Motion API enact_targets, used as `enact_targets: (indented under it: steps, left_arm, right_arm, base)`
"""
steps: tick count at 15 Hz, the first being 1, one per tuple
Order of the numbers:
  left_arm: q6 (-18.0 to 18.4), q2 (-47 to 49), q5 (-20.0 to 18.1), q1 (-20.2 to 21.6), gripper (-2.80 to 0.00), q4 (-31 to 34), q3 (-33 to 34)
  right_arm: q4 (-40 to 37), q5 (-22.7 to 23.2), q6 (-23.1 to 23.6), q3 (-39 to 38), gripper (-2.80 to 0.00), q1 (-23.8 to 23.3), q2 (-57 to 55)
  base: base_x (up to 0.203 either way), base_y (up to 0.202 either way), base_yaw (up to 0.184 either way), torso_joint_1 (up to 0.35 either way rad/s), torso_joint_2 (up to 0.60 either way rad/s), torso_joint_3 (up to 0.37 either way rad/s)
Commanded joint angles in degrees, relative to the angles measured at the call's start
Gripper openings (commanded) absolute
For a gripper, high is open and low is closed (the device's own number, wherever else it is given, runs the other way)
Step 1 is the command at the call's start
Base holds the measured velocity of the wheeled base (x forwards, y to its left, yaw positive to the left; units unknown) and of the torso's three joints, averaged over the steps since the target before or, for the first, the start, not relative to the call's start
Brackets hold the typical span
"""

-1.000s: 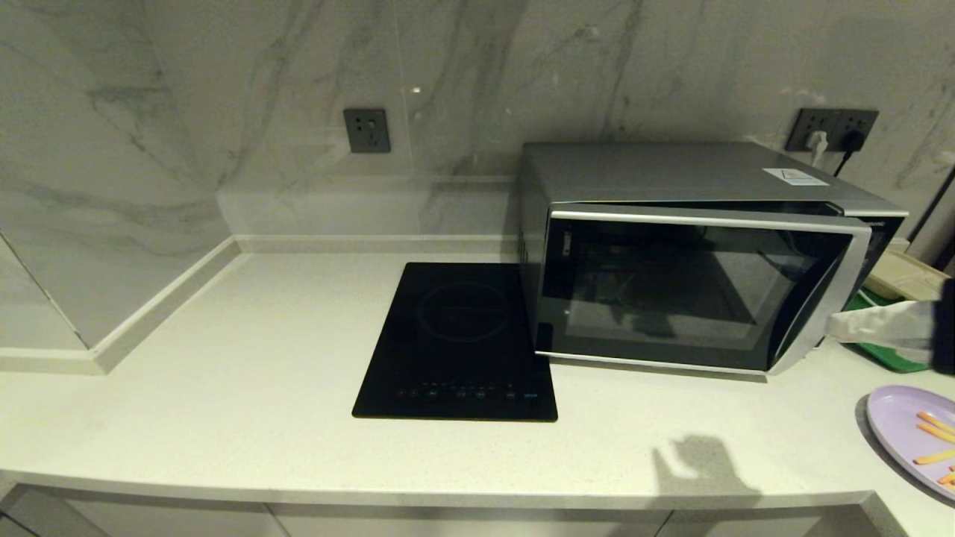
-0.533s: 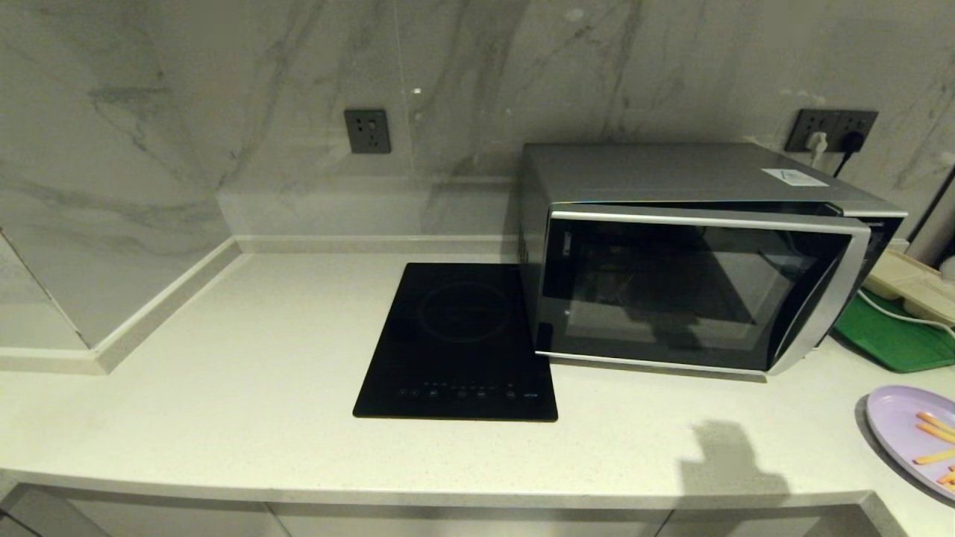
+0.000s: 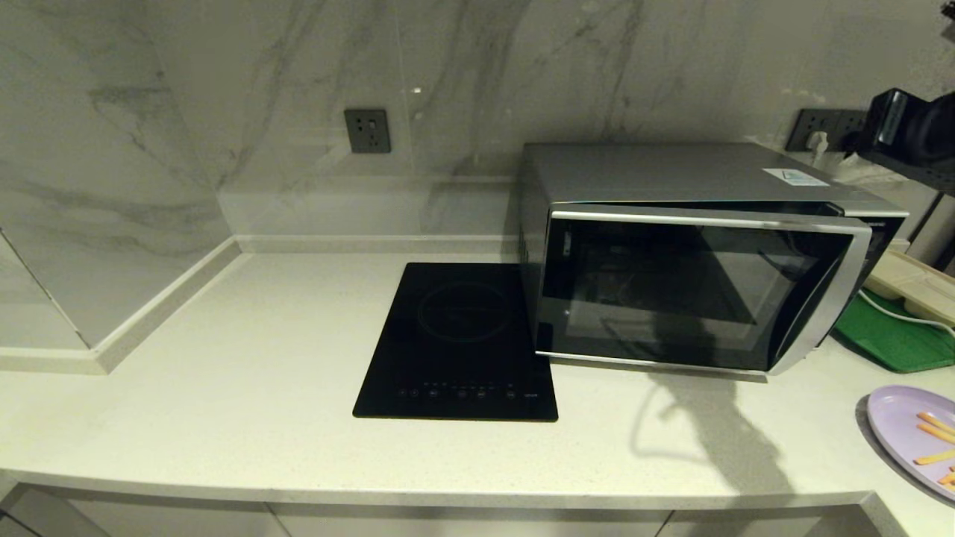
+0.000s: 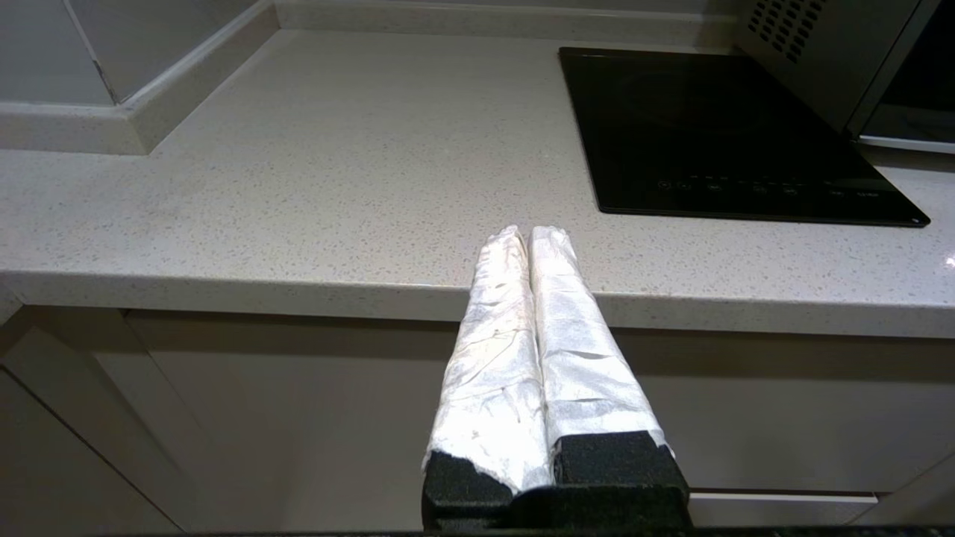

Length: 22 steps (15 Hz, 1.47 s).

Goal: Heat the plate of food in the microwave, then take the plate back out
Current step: Open the microwave oven

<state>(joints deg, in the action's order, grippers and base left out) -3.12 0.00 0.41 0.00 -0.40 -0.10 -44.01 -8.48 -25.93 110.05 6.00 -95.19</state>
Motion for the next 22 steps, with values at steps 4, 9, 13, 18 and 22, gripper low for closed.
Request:
enact_targets:
  steps: [4,9,13,18,22]
  left_arm:
    - [-0.05,0.00,0.02,0.00,-2.80,-0.04,0.01]
    - [-0.05,0.00,0.02,0.00,-2.80,-0.04,0.01]
    - [-0.05,0.00,0.02,0.00,-2.80,-0.04,0.01]
    - [-0.05,0.00,0.02,0.00,-2.80,-0.04,0.01]
    - [-0.05,0.00,0.02,0.00,-2.80,-0.01,0.01]
  right_arm:
    - [1.58,1.34,0.85,3.33,-2.80,-5.82,-10.29]
    - [5.93,8.27,4.03,3.33,-2.80,-9.27,-11.87]
    - [6.76,12.06,5.62,3.33,-2.80,-10.69,-13.88]
    - [11.09,14.33,7.17,3.33,-2.80,-11.60,-15.62]
    - [11.33,14.45,8.18,2.97,-2.80,-12.26,-16.77]
  base:
    - [0.000,0.000,0.000,0.000,0.00,0.000]
    - [0.000,0.000,0.000,0.000,0.00,0.000]
    - [0.000,0.000,0.000,0.000,0.00,0.000]
    - [0.000,0.000,0.000,0.000,0.00,0.000]
    - [0.000,0.000,0.000,0.000,0.00,0.000]
